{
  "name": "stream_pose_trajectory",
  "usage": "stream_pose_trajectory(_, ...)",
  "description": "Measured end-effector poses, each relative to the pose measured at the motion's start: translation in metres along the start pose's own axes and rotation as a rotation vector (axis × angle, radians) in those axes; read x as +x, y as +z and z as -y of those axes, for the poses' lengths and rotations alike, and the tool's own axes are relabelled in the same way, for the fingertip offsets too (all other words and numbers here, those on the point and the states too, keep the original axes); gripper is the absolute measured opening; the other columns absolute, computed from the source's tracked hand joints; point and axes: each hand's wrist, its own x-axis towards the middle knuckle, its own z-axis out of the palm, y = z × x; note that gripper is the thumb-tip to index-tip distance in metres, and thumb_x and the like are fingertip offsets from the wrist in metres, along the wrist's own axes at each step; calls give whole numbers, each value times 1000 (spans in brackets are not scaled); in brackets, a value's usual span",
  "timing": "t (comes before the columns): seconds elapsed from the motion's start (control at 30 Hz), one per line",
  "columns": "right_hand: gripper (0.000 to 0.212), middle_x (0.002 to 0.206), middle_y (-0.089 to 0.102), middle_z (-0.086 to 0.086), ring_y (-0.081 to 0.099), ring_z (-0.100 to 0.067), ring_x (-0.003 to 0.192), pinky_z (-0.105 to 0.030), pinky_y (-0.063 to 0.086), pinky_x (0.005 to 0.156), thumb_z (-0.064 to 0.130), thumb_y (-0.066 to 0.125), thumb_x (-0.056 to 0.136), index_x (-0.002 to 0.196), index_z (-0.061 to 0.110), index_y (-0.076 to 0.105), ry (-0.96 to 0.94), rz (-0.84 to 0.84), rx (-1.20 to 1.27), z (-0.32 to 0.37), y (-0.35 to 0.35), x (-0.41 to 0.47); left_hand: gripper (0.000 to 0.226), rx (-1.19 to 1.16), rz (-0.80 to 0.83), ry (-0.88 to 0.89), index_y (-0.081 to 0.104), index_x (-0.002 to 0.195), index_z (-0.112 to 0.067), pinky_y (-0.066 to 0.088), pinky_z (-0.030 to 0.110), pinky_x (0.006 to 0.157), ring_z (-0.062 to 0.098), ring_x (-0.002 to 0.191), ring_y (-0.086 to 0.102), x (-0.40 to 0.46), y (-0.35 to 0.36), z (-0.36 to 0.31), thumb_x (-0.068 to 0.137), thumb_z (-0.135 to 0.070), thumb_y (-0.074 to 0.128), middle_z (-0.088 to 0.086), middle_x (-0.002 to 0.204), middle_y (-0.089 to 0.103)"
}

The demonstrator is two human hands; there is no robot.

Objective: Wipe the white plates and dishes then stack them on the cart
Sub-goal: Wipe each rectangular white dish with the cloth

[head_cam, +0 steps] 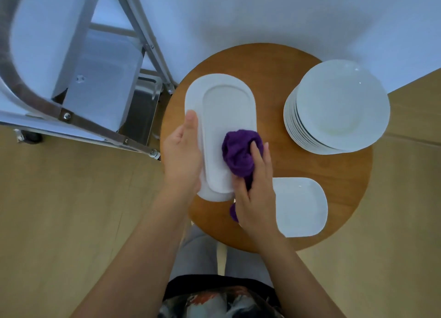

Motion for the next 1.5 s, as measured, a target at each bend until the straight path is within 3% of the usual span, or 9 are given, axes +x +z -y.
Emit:
stream_pose_trajectory(0.1, 47, 143, 41, 15, 37, 15, 117, 5, 31, 83, 21, 51, 95, 129, 50, 34, 92, 15, 56, -4, 2, -4, 53, 103, -1, 93, 39, 55, -10, 33, 21, 48, 11, 49, 38, 22, -8, 10, 96, -43, 46, 3, 52, 40)
stream_pose_trajectory(0.23, 19, 77, 64, 23, 60, 6, 71, -7, 43, 55, 23, 51, 94, 99, 40, 57, 324, -181, 291, -6, -9, 13, 51, 428, 30, 351, 43, 57, -13, 36, 22, 46, 10, 49, 44, 51, -12, 22, 93, -48, 47, 8, 54, 49)
stream_pose_trajectory(0.5, 13, 83, 70, 15, 69, -11, 81, -24, 55, 64, 34, 63, 87, 97, 42, 60, 553, -372, 686, -13, -22, 35, 22, 980, 239, 959, 70, 80, -3, 44, 30, 52, 30, 65, 62, 84, 9, 54, 87, -23, 63, 13, 67, 66)
stream_pose_trajectory(0.77, 14, 79, 68, 18, 68, -7, 76, -23, 52, 65, 32, 64, 87, 96, 42, 58, 574, -458, 652, -25, -18, 35, 17, 1156, 550, 1058, 76, 91, -4, 57, 38, 57, 33, 82, 70, 95, 14, 104, 76, -13, 77, 12, 94, 74)
stream_pose_trajectory(0.93, 15, 78, 68, 18, 68, -5, 72, -20, 53, 61, 30, 63, 88, 99, 40, 59, 570, -472, 668, -38, -25, 35, 36, 1425, 740, 843, 53, 134, -17, 31, 34, 109, 23, 137, 35, 100, 9, 139, 99, -18, 46, 3, 146, 44)
stream_pose_trajectory(1.1, 15, 83, 70, 13, 69, -10, 78, -29, 57, 71, 26, 63, 89, 100, 37, 62, 552, -471, 705, -48, -49, 28, 36, 1343, 683, 693, 51, 135, -15, 20, 30, 114, 20, 138, 34, 87, 9, 142, 100, -16, 42, 3, 146, 43)
stream_pose_trajectory(1.23, 16, 85, 71, 12, 69, -9, 79, -27, 55, 69, 23, 64, 89, 100, 34, 64, 524, -457, 708, -57, -78, 20, 25, 1029, 515, 428, 64, 108, -21, 48, 27, 85, 11, 95, 59, 43, 14, 135, 93, -39, 53, -2, 108, 66)
stream_pose_trajectory(1.33, 17, 91, 70, 10, 66, -15, 88, -29, 55, 74, 22, 65, 87, 100, 33, 66, 497, -450, 679, -66, -100, 11, 43, 1139, 553, 165, 48, 85, -26, 43, 20, 51, 9, 64, 55, 5, 21, 142, 79, -68, 52, -10, 73, 55)
stream_pose_trajectory(1.5, 20, 86, 69, 12, 65, -11, 84, -31, 53, 76, 19, 64, 88, 90, 38, 69, 477, -395, 602, -78, -126, -2, 22, 1329, 504, 141, 47, 87, -22, 34, 18, 48, 7, 59, 48, -9, 23, 150, 93, -42, 52, -9, 69, 48)
